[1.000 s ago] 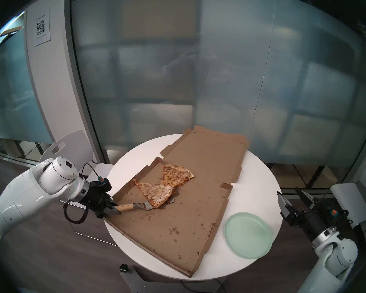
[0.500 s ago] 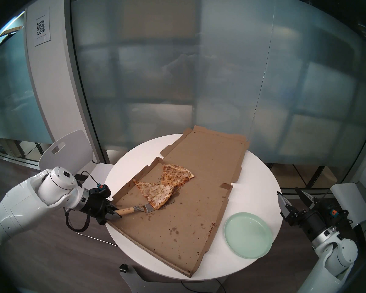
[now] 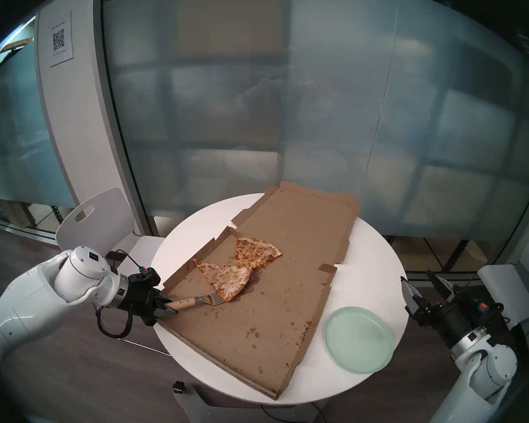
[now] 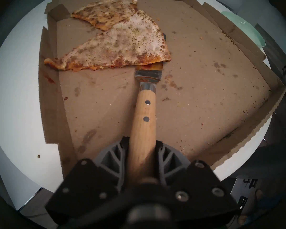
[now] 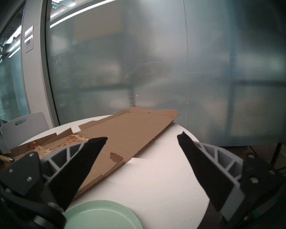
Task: Put pizza slice onto the plate
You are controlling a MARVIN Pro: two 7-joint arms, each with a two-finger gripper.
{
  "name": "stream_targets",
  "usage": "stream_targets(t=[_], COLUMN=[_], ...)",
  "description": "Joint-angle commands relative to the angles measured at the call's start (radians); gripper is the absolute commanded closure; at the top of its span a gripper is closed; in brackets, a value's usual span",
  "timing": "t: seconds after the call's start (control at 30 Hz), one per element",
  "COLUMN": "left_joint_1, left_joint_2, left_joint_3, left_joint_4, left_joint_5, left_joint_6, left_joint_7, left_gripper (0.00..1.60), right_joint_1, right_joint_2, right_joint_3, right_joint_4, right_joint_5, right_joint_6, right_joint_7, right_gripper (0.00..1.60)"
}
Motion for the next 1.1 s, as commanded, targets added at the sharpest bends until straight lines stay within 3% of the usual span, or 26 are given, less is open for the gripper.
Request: stream_targets(t=[0.0, 0.43, 0.87, 1.07], left_joint_1=[-0.011, -0.007, -0.020, 0.008], left_joint_2=[0.015, 0.012, 0.006, 0.027], left_joint_3=[-0.013, -0.060, -0.024, -0.050], left_joint_4=[-0.009, 0.020, 0.011, -0.005], left_joint_5=[-0.001, -0.037, -0.023, -0.045], left_joint_6=[0.016, 0.018, 0.030, 0.025], left_joint_7=[0.002, 0.043, 0.042, 0.068], left_gripper=[1.60, 1.60, 1.60, 1.60], right_joint_1=[0.003, 0.003, 0.003, 0.003], right_joint_2=[-0.002, -0.001, -0.002, -0.002], right_joint_3=[0.002, 0.002, 0.002, 0.002], right_joint_4=[-0.017, -0.016, -0.017, -0.017], right_joint_5=[0.008, 0.007, 0.008, 0.008], right_joint_6=[0.000, 0.000, 0.000, 0.000], right_joint_7=[0.002, 0.002, 0.002, 0.002], right_gripper=[0.00, 0.00, 0.00, 0.00])
